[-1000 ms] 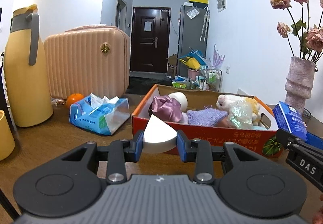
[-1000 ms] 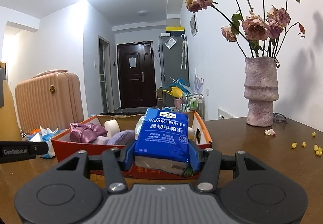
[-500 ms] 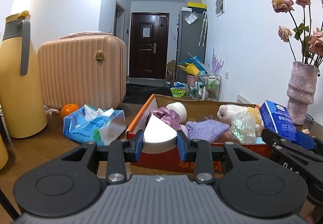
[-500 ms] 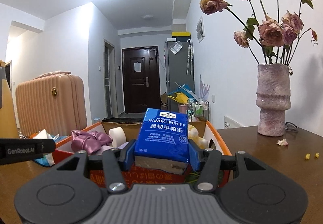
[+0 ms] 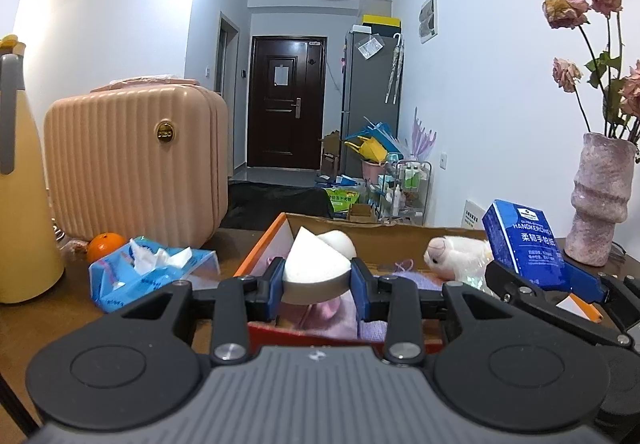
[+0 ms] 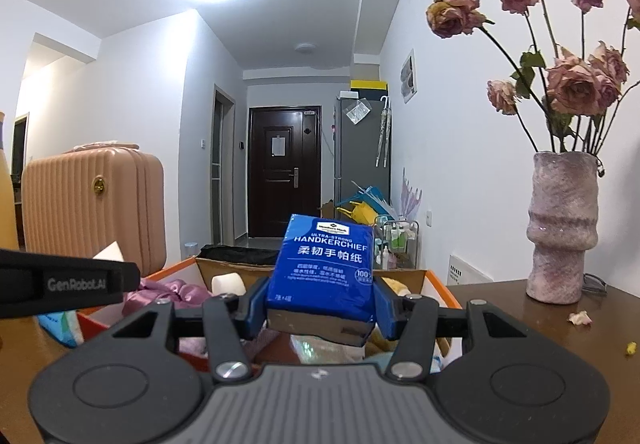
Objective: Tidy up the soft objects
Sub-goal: 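Carry the wedge sponge and blue handkerchief pack over the cardboard box with both tools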
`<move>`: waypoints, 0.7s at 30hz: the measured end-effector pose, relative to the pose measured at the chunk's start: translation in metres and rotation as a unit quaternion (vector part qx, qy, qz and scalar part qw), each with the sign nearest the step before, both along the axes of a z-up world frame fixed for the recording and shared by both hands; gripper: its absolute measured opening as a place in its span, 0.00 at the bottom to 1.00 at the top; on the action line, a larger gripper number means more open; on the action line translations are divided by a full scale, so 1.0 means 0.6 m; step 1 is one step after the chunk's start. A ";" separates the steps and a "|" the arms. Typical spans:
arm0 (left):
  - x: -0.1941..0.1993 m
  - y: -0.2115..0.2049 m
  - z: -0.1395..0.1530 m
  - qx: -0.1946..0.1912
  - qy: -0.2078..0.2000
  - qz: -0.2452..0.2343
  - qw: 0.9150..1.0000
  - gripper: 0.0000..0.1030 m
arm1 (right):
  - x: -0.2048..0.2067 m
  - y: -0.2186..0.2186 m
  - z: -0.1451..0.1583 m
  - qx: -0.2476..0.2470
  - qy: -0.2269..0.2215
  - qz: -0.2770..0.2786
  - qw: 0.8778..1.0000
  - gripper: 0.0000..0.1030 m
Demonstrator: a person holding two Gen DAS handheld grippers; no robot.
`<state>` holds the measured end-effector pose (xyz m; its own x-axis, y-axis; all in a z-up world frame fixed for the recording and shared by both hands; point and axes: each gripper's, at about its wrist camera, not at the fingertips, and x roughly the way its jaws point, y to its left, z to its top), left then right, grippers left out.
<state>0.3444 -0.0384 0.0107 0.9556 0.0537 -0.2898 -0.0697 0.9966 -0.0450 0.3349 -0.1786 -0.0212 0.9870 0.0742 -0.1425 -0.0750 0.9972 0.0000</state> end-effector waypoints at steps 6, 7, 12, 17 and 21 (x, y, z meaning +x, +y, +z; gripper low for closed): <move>0.044 -0.004 0.000 -0.001 -0.004 0.004 1.000 0.34 | 0.038 0.007 -0.002 -0.002 0.000 0.005 1.000 0.51; 0.051 -0.004 0.000 -0.001 -0.004 0.005 1.000 0.34 | 0.044 0.008 -0.003 -0.003 0.000 0.006 1.000 0.50; 0.082 -0.001 -0.001 -0.003 -0.005 0.008 1.000 0.34 | 0.069 0.013 -0.005 -0.006 0.000 0.011 1.000 0.51; 0.104 -0.001 -0.003 -0.004 -0.003 0.008 1.000 0.34 | 0.089 0.017 -0.006 -0.010 -0.002 0.018 1.000 0.51; 0.113 -0.003 -0.003 -0.003 -0.005 0.006 1.000 0.34 | 0.102 0.020 -0.007 -0.012 -0.002 0.023 1.000 0.51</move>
<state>0.4123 -0.0401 0.0089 0.9577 0.0641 -0.2805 -0.0820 0.9952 -0.0526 0.3963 -0.1666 -0.0256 0.9833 0.1151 -0.1412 -0.1198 0.9925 -0.0248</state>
